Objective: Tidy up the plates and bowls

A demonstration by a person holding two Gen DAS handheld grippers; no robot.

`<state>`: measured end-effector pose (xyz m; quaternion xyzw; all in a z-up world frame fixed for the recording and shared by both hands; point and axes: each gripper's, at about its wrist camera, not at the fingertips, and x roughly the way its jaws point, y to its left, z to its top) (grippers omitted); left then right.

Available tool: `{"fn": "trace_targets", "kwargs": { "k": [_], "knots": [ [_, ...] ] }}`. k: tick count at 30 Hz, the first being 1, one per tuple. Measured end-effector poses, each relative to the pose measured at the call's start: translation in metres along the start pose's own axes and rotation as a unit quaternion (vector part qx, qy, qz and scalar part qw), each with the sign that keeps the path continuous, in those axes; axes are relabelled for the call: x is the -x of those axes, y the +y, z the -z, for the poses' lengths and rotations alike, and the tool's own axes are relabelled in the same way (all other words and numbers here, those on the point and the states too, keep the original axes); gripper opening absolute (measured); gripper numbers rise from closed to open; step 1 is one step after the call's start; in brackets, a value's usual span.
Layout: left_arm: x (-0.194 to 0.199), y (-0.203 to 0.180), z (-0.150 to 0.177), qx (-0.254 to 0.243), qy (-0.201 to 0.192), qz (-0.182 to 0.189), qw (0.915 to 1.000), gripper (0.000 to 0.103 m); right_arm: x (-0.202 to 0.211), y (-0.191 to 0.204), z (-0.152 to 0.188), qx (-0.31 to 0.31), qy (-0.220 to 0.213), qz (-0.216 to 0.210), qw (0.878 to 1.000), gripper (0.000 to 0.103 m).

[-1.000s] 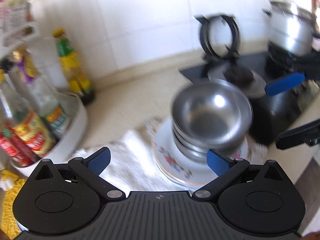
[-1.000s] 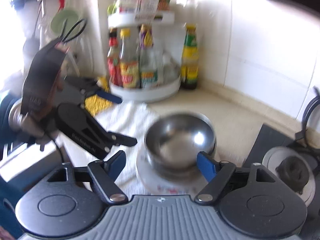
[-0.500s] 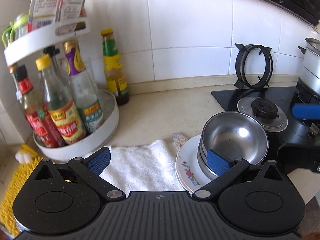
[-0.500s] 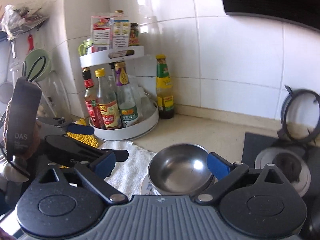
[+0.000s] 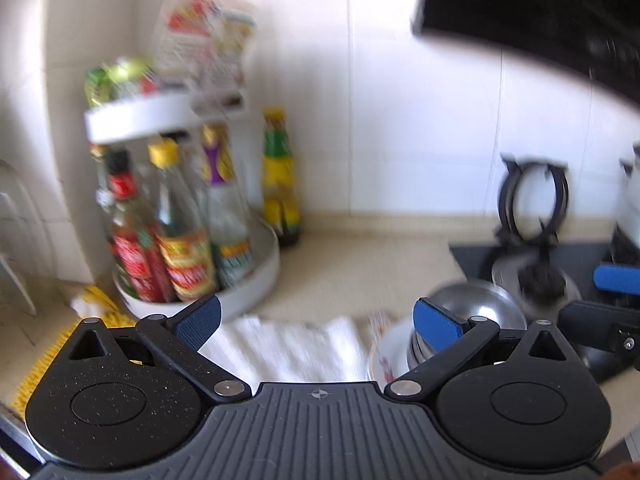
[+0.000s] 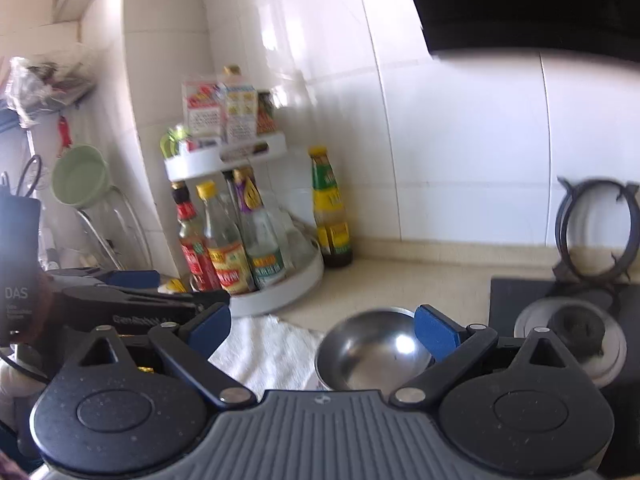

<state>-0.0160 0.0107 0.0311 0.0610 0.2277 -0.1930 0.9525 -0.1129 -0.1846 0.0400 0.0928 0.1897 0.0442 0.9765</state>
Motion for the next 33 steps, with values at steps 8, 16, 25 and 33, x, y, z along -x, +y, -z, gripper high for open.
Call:
{"fn": "trace_targets", "kwargs": {
  "k": [8,16,25,33],
  "knots": [
    [-0.008,-0.018,0.006,0.037,0.014,-0.005,0.9992,0.103,0.002,-0.018,0.003,-0.008,0.006,0.012,1.000,0.100],
    [-0.008,-0.050,0.016,0.034,0.056,0.009,0.9978,0.103,-0.007,-0.040,0.011,-0.029,0.031,0.066,0.997,0.100],
    [0.002,-0.062,0.023,0.044,0.066,-0.010,0.9968,0.103,-0.007,-0.045,0.019,-0.018,0.035,0.096,0.995,0.100],
    [0.004,-0.065,0.027,0.043,0.077,-0.030,0.9956,0.103,-0.007,-0.045,0.024,-0.020,0.046,0.094,0.994,0.100]
  ]
}}
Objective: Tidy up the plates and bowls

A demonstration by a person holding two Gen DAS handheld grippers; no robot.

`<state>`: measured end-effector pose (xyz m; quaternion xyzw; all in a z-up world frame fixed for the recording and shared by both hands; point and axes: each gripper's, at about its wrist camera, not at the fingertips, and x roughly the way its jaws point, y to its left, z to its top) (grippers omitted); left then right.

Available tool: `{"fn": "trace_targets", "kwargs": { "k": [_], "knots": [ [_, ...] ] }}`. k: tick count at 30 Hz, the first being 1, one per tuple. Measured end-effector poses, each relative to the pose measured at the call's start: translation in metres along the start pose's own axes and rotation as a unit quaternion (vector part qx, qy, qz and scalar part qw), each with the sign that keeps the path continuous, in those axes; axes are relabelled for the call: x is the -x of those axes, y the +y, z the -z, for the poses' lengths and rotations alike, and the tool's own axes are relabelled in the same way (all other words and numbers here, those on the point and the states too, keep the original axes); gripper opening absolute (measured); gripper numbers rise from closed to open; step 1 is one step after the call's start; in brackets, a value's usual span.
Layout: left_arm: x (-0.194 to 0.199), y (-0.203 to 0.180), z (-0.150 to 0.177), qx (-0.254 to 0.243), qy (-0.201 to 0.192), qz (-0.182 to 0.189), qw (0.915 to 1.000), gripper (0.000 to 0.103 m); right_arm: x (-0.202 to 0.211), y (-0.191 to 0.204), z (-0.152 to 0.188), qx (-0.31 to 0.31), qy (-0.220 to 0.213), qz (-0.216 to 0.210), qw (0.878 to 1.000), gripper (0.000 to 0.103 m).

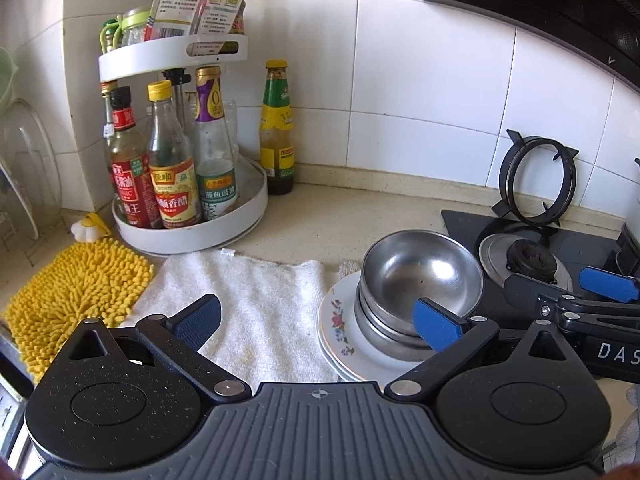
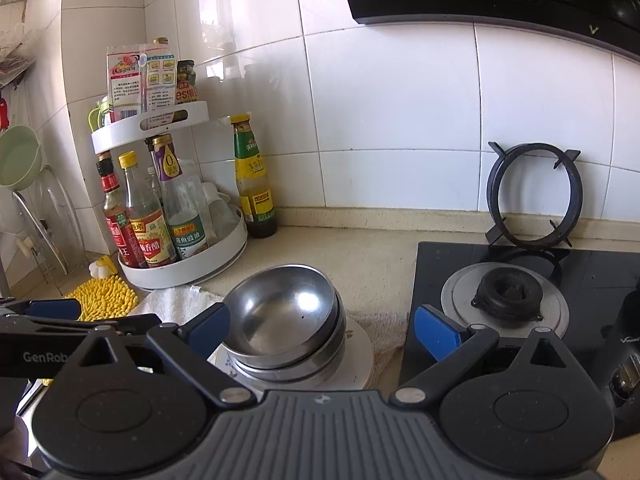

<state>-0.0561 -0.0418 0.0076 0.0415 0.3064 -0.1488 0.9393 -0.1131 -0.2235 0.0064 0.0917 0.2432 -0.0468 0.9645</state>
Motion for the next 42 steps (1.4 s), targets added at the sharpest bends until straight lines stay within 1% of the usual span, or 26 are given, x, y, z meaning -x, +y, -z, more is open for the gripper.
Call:
{"fn": "trace_targets", "kwargs": {
  "k": [14,42],
  "knots": [
    [-0.002,-0.002,0.004,-0.002,0.014,-0.009,0.9999,0.103,-0.002,-0.001,0.006,-0.004,0.017,0.005,1.000,0.100],
    [-0.008,-0.001,0.007,-0.005,0.036,-0.017,0.9992,0.103,-0.008,0.004,0.011,-0.003,0.034,0.008,0.999,0.100]
  ]
}}
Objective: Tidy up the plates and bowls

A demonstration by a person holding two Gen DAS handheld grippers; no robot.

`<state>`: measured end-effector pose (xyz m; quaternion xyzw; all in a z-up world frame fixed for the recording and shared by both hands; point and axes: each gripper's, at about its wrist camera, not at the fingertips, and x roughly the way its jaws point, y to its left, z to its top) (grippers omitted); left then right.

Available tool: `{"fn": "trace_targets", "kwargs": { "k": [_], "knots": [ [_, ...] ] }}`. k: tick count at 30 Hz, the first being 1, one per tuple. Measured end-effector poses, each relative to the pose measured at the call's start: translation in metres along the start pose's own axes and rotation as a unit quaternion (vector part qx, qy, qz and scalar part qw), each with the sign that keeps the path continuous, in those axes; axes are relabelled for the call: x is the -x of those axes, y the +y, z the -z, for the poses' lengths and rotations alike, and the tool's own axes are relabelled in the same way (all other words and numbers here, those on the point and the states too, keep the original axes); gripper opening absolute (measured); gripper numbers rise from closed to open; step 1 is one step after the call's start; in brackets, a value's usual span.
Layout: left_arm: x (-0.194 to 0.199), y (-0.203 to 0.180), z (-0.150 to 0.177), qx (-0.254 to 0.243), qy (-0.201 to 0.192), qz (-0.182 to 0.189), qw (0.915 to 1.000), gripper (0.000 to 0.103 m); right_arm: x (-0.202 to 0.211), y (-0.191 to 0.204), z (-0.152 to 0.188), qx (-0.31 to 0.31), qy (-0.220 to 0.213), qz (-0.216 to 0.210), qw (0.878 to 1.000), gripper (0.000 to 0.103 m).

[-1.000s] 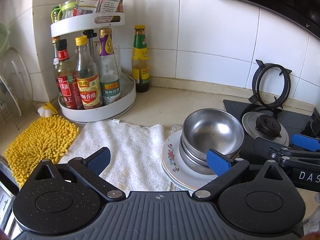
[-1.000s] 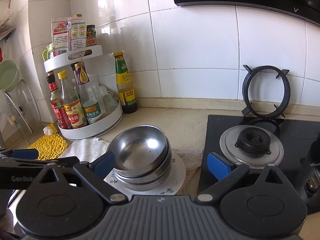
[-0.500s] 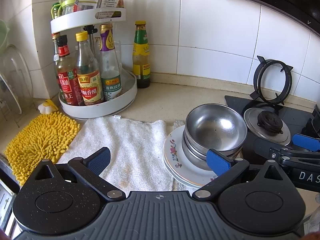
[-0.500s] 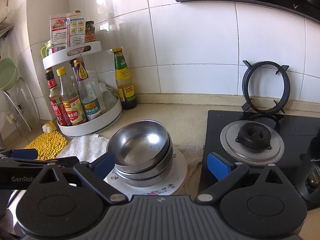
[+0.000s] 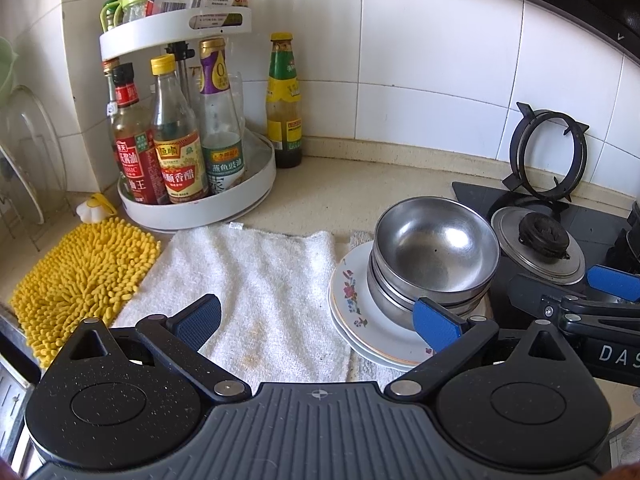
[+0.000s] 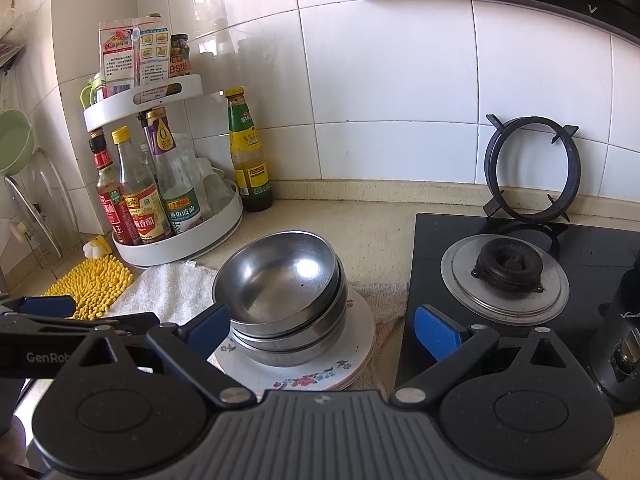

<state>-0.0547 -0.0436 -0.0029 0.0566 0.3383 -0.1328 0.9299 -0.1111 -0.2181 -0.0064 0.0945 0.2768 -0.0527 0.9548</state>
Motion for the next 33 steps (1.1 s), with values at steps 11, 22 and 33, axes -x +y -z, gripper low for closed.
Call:
{"fn": "trace_targets", "kwargs": {
  "k": [11,22,33],
  "knots": [
    [-0.002,-0.001,0.004,0.000,0.013,-0.003,0.9999,0.103,0.000,0.001,0.005,0.004,0.013,0.003,1.000,0.100],
    [-0.014,-0.003,0.023,0.000,0.066,-0.008,0.9978,0.103,-0.006,0.002,0.022,0.014,0.054,0.004,0.998,0.100],
    [-0.013,-0.018,0.026,-0.013,0.074,-0.012,0.9971,0.103,-0.001,-0.006,0.029,0.006,0.064,0.015,0.998,0.100]
  ]
}}
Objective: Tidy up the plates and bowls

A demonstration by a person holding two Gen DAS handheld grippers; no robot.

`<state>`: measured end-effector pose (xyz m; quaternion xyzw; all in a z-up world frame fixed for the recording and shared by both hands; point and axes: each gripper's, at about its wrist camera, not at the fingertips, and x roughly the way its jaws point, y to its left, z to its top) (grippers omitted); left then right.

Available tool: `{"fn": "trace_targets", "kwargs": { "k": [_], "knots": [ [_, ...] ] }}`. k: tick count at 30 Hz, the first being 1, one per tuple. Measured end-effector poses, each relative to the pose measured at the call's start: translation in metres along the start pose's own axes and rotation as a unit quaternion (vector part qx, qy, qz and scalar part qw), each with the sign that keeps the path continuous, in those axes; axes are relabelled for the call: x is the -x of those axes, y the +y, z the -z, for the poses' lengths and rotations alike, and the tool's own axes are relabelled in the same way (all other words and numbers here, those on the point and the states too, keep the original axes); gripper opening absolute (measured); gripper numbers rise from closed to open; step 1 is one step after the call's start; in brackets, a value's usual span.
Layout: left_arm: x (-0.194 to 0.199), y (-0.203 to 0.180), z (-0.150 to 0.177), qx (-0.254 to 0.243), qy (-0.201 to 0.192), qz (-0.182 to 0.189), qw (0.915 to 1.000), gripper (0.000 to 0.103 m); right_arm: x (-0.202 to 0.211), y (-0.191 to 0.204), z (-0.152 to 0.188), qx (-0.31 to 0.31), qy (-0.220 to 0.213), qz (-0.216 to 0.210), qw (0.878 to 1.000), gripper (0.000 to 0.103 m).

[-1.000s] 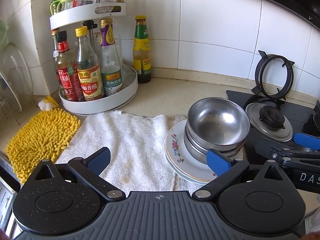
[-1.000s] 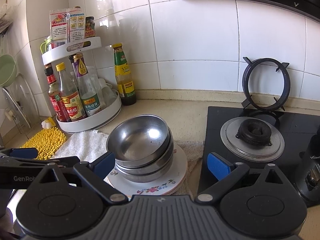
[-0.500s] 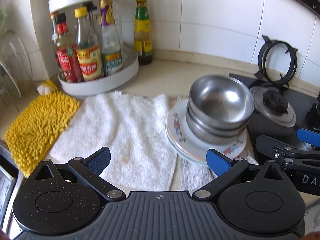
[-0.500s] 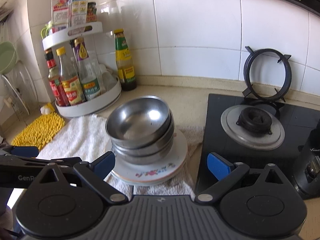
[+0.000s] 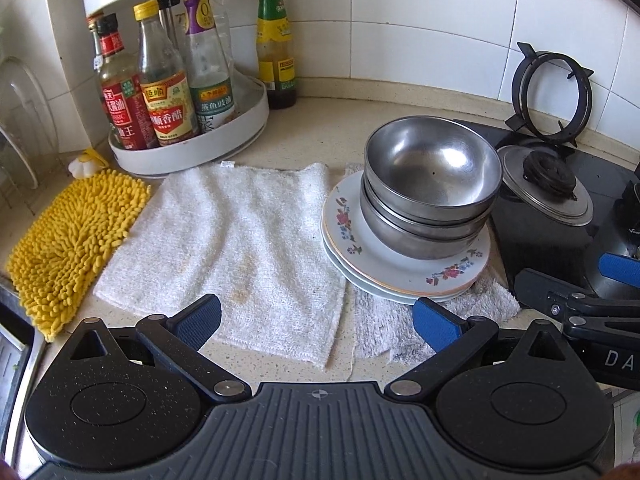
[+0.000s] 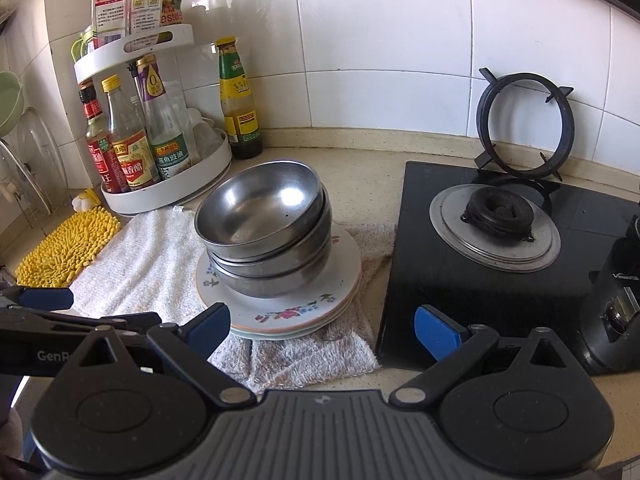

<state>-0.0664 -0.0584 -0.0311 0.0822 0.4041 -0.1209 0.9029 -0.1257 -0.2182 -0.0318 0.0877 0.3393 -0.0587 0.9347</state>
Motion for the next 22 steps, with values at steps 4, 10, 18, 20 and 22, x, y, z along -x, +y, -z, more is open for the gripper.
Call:
{"fn": "trace_targets", "kwargs": {
  "k": [4,10,18,20,22],
  "knots": [
    [0.000,-0.004,0.000,-0.003,0.001,-0.002,1.0000,0.103,0.001,-0.003,0.001,-0.003,0.002,0.001,1.000,0.100],
    [-0.002,-0.007,0.001,-0.006,0.005,-0.003,1.0000,0.103,0.002,-0.007,0.003,-0.005,0.005,0.001,1.000,0.100],
    [-0.002,-0.012,0.002,-0.010,0.003,-0.008,0.9999,0.103,0.001,-0.010,0.004,-0.006,0.009,0.000,1.000,0.100],
    [-0.003,-0.013,0.001,-0.009,0.005,-0.009,0.9999,0.103,0.000,-0.010,0.004,-0.005,0.010,0.000,1.000,0.100],
    [-0.005,-0.013,0.001,-0.009,0.008,-0.009,0.9999,0.103,-0.001,-0.011,0.004,-0.005,0.011,-0.003,1.000,0.100]
  ]
}}
